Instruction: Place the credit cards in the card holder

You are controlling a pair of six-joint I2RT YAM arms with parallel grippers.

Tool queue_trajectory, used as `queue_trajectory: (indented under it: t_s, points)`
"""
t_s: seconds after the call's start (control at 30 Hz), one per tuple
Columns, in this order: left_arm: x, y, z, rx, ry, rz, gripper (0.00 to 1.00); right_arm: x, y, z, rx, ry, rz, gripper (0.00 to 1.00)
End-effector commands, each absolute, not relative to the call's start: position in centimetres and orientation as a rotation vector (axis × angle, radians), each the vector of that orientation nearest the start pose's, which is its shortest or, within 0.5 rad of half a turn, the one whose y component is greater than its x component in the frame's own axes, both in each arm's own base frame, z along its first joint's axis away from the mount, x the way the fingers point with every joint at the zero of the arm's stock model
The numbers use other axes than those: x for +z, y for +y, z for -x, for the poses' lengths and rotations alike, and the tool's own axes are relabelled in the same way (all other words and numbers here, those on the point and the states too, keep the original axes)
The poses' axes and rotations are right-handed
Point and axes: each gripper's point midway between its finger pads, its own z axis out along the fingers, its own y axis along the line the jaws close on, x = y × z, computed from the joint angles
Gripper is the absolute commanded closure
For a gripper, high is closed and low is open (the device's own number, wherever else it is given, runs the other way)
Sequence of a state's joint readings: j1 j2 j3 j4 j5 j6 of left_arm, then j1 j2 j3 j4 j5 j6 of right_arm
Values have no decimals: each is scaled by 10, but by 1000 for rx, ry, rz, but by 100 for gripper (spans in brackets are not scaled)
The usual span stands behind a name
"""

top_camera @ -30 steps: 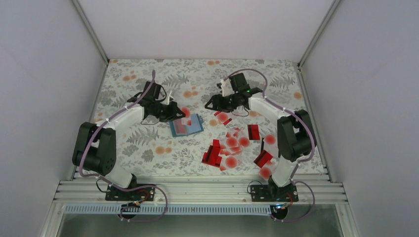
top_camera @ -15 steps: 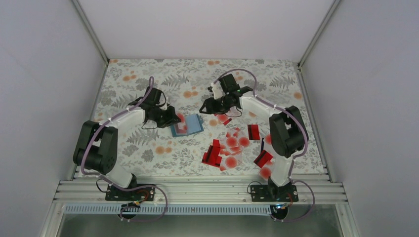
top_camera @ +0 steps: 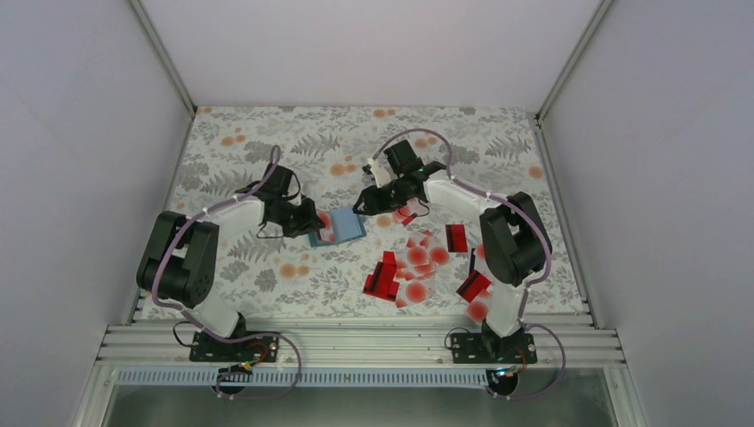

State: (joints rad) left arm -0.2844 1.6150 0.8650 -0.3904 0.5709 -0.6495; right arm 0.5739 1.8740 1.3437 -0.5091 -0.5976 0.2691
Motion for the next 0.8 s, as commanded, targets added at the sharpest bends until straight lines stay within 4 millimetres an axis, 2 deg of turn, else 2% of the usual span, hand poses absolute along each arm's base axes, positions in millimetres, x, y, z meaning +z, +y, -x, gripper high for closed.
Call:
queue_trajectory:
  t_s: [0.0, 0.3, 0.77]
  points:
    - [53, -191, -304, -1066, 2819, 333, 98, 104, 332, -317, 1089, 2591, 724, 60]
    - [48, -193, -301, -1080, 2832, 329, 98, 94, 337, -312, 1133, 2560, 779, 61]
    - [47, -196, -303, -1101, 2832, 328, 98, 61, 333, -309, 1088, 2627, 791, 61]
